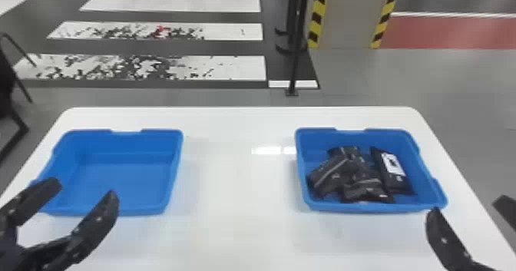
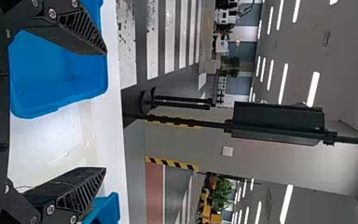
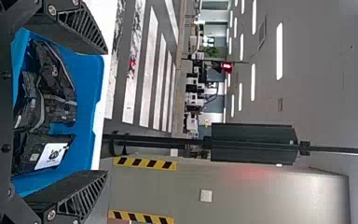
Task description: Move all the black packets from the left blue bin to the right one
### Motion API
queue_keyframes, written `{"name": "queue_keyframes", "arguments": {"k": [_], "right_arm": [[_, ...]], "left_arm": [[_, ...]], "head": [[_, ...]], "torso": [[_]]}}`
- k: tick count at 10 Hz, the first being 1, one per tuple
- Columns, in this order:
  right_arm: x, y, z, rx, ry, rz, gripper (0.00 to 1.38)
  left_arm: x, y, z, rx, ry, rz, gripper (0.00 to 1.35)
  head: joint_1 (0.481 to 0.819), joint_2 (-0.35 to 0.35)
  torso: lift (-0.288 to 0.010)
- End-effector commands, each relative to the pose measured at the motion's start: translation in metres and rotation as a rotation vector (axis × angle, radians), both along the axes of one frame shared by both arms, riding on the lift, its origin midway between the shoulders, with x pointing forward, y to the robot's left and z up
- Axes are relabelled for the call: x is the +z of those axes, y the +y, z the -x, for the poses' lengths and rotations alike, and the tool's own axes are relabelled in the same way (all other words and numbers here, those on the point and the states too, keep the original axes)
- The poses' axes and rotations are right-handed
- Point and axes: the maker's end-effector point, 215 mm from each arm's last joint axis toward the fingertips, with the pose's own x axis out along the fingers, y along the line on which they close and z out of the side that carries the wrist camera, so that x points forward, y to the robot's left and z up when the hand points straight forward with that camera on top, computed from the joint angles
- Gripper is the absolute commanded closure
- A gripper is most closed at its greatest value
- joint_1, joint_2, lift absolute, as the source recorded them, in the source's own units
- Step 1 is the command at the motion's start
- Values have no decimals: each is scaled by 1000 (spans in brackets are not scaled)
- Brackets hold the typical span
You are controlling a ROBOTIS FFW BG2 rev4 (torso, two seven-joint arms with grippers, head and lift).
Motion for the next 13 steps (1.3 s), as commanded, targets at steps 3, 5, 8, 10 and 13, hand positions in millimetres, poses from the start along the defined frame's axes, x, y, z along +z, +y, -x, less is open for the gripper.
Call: {"name": "queue_keyframes", "arguments": {"k": [3,5,8,10,13], "right_arm": [[-2,3,-1,3,1,-18,114],[-6,4,-2,3,5,-25,114],[-9,2,-2,-1,9,-36,114],[-11,2,-2,-2,11,-39,114],[-11,3,-3,0,11,-43,114]], "left_arm": [[-1,0,0,1,2,7,159],[-2,0,-1,1,1,11,159],[-3,-1,0,-1,5,21,159],[-5,-1,0,-1,9,23,159],[-5,-1,0,0,9,24,159]], "head": [[695,-14],[695,-11],[695,-13],[695,-15],[695,-15]], "torso": [[-138],[-138],[-138],[-138],[-138]]}}
